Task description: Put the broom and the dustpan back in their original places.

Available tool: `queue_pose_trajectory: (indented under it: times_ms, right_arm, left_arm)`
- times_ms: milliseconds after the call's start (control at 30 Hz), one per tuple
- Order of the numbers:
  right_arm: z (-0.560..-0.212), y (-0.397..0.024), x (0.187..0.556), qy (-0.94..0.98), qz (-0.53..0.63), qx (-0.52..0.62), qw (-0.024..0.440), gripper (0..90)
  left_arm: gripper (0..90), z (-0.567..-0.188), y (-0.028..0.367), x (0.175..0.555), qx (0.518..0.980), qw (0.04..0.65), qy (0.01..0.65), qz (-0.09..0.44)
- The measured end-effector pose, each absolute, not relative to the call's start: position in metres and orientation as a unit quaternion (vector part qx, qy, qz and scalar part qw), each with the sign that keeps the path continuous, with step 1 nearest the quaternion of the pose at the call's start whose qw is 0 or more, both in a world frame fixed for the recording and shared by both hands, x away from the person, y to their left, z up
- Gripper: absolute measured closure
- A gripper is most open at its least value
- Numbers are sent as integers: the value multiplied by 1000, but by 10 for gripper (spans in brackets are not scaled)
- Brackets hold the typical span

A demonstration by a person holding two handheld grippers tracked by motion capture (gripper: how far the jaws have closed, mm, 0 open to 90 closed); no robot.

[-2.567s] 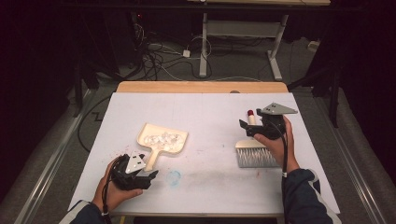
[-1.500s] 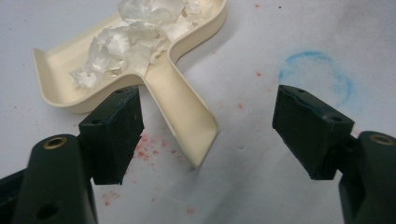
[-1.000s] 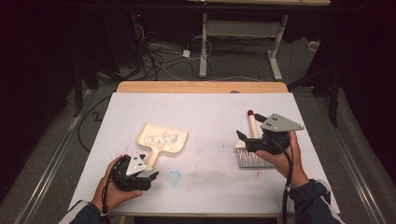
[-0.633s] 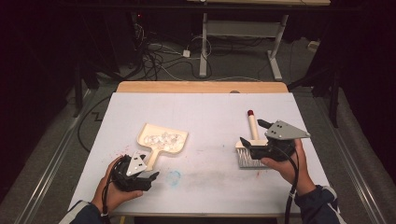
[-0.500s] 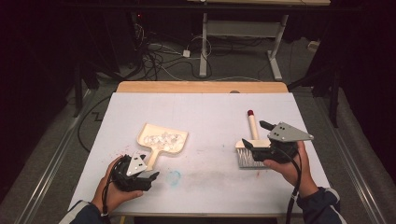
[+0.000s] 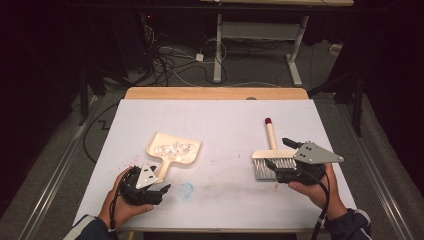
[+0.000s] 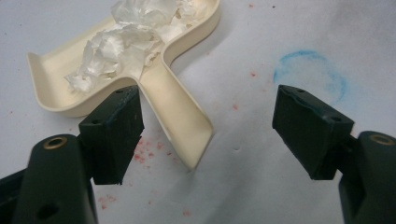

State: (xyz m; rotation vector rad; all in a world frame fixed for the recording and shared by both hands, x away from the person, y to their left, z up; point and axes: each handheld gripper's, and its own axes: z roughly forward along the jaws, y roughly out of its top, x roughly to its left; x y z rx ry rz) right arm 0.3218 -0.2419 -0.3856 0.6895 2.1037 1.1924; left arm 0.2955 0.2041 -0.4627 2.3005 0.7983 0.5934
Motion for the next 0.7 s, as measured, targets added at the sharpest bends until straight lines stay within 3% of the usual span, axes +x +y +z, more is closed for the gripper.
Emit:
queue_pose_trajectory:
  times_ms: [300,700]
  right_arm:
    - [-401,-249,316,801,427,255,333,195]
    - [-429,-261,310,803,418,270,326,206]
  left_arm:
    - [243,-463,204,296,871,314,304,223]
    - [245,-463,204,296,871,316,304,223]
